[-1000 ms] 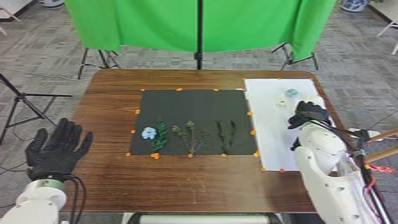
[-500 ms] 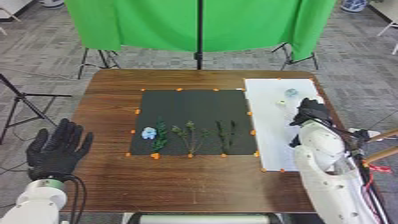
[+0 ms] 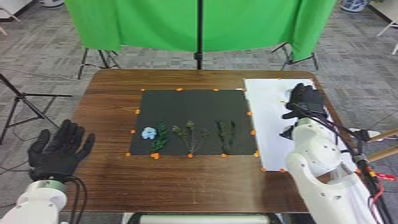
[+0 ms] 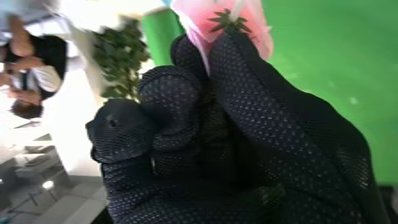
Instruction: Arrange flowers
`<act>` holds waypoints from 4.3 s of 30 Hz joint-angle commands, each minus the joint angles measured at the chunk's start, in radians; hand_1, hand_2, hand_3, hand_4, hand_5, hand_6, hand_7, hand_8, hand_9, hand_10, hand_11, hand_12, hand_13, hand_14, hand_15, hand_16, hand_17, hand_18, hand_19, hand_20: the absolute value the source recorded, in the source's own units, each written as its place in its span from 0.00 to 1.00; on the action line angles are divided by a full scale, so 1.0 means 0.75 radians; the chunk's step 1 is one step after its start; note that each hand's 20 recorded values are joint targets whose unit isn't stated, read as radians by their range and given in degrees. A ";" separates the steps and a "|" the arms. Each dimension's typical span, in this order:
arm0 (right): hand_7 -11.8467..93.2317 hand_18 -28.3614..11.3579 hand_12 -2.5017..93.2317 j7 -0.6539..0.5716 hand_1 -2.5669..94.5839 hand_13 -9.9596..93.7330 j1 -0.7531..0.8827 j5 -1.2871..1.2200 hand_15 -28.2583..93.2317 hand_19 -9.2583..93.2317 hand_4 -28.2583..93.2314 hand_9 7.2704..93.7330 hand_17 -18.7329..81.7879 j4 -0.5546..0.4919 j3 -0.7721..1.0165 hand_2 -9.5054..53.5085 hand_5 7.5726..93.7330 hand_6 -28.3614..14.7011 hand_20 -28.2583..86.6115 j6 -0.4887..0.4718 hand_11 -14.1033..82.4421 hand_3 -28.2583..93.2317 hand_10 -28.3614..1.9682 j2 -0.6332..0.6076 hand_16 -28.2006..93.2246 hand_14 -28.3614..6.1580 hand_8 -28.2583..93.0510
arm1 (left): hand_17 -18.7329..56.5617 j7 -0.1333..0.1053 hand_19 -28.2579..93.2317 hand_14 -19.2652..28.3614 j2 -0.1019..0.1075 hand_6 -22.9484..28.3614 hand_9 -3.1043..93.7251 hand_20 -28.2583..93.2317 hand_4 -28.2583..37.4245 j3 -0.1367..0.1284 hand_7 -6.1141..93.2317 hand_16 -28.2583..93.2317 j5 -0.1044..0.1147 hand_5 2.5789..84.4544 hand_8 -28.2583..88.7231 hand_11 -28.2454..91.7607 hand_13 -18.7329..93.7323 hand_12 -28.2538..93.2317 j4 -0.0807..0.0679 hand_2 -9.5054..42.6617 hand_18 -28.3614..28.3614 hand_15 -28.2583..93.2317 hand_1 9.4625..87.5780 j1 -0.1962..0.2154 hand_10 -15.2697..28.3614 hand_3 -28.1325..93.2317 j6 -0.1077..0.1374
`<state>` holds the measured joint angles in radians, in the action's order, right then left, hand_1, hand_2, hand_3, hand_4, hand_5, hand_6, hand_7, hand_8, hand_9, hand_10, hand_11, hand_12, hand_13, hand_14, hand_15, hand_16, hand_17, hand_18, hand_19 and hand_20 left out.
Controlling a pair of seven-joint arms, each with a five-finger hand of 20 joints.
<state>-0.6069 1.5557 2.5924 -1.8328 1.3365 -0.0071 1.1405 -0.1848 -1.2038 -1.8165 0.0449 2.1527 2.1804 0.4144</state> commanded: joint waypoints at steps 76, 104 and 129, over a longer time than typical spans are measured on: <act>0.56 0.18 0.53 1.206 0.70 0.77 -0.422 1.386 0.67 0.90 0.00 0.81 0.56 0.858 -0.224 0.00 0.72 0.64 0.66 0.074 0.37 0.85 0.57 0.901 0.65 0.60 0.28 | 0.19 0.001 0.62 0.79 0.139 0.63 0.50 0.43 0.00 0.123 0.27 0.18 -0.024 0.61 0.15 0.52 0.46 0.36 -0.046 0.50 0.82 0.74 0.25 -0.185 0.73 0.87 -0.108; 0.52 0.17 0.53 0.915 0.70 0.74 -0.441 1.308 0.69 0.91 0.00 0.80 0.55 0.871 -0.317 0.00 0.73 0.62 0.66 -0.086 0.37 0.85 0.53 0.852 0.64 0.58 0.27 | 0.19 -0.001 0.62 0.79 0.130 0.63 0.50 0.43 0.00 0.133 0.28 0.18 -0.021 0.61 0.15 0.52 0.46 0.36 -0.051 0.50 0.82 0.74 0.25 -0.186 0.73 0.87 -0.102; 0.31 0.08 0.23 0.721 0.61 0.70 -0.487 0.991 0.71 0.94 0.00 0.67 0.54 0.823 -0.428 0.00 0.62 0.59 0.65 -0.222 0.37 0.89 0.39 0.800 0.61 0.50 0.11 | 0.19 -0.017 0.62 0.78 0.128 0.63 0.50 0.43 0.00 0.136 0.28 0.18 -0.004 0.60 0.15 0.52 0.46 0.36 -0.052 0.49 0.82 0.74 0.25 -0.174 0.72 0.87 -0.077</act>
<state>-0.0383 1.2145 2.9332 -1.2066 1.0277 -0.1582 1.7440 -0.1950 -1.0996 -1.7194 0.0385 2.1197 2.0359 0.3431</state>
